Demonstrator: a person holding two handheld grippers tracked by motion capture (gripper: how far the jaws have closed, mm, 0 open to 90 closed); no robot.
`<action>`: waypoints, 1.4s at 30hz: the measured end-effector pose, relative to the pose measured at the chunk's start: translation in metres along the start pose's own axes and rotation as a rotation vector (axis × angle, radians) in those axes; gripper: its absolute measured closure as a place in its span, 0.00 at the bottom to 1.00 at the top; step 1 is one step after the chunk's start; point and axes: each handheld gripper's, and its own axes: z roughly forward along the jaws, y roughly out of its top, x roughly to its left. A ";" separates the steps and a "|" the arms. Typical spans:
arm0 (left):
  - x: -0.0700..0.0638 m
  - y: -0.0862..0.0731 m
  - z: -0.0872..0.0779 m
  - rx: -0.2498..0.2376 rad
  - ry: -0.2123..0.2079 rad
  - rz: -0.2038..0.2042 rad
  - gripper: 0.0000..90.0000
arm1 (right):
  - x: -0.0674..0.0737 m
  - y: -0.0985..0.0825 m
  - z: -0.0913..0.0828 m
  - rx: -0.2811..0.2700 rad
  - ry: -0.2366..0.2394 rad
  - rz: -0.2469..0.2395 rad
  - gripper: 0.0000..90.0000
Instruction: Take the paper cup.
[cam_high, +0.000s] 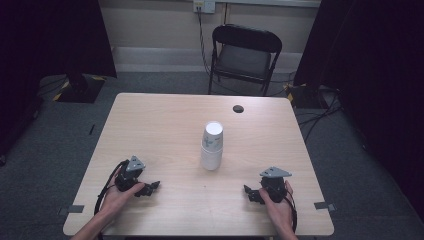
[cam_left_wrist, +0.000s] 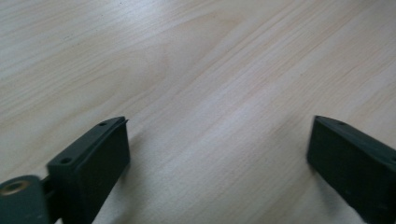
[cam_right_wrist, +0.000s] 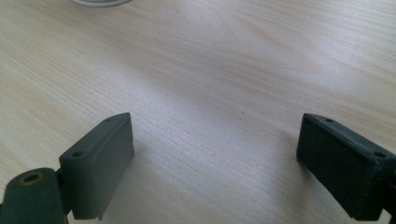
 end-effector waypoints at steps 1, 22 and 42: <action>-0.001 0.001 0.000 0.003 -0.003 0.010 0.12 | 0.000 0.000 0.000 0.000 -0.002 0.002 0.12; -0.019 0.025 -0.020 -0.141 -0.156 0.052 0.25 | -0.002 0.000 0.000 0.001 0.005 -0.007 0.12; -0.034 0.076 -0.024 -0.283 -0.186 0.115 0.30 | -0.002 0.001 0.001 0.000 0.009 -0.010 0.12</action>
